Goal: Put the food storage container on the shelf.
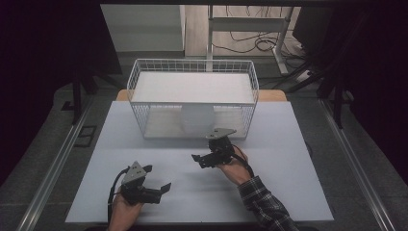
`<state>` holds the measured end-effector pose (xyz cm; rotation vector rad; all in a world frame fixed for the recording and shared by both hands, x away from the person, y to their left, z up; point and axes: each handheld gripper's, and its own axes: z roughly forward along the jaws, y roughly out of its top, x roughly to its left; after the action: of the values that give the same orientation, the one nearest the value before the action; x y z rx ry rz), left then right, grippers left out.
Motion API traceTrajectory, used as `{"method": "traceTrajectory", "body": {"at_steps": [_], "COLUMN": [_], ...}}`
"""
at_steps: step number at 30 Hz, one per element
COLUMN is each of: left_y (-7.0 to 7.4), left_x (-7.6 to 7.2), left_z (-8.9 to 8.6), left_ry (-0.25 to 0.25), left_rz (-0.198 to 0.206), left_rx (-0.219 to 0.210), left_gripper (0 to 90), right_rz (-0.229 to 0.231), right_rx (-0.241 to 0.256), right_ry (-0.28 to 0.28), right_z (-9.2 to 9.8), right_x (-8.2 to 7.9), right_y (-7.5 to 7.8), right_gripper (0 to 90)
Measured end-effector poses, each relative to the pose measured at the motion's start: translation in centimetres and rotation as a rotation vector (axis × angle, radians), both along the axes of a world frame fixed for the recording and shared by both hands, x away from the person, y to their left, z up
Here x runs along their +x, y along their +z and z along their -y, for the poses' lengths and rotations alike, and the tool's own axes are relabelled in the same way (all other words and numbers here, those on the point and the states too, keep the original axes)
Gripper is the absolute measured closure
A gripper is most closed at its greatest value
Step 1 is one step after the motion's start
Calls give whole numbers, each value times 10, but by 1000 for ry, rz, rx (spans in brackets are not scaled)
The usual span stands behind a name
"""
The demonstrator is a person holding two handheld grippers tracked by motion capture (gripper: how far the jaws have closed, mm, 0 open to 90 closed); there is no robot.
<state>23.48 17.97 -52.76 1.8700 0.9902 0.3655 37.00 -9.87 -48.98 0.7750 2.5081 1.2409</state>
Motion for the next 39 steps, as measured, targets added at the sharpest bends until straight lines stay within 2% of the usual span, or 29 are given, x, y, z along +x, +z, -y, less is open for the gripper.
{"method": "traceTrajectory", "body": {"at_steps": [24,31,39], "left_y": [0,0,0], "left_x": [0,-1,0], "left_z": [0,0,1], "left_ry": [2,-1,-3], "left_rz": [-1,-4,-14], "left_rx": [6,7,14], "left_gripper": [17,17,18], "right_rz": [6,0,-16], "right_rx": [44,48,45], "right_ry": [-9,-22,-43], "right_z": [29,42,56], "right_x": [-29,-38,-48], "right_y": [15,14,11], "right_gripper": [60,53,6]}}
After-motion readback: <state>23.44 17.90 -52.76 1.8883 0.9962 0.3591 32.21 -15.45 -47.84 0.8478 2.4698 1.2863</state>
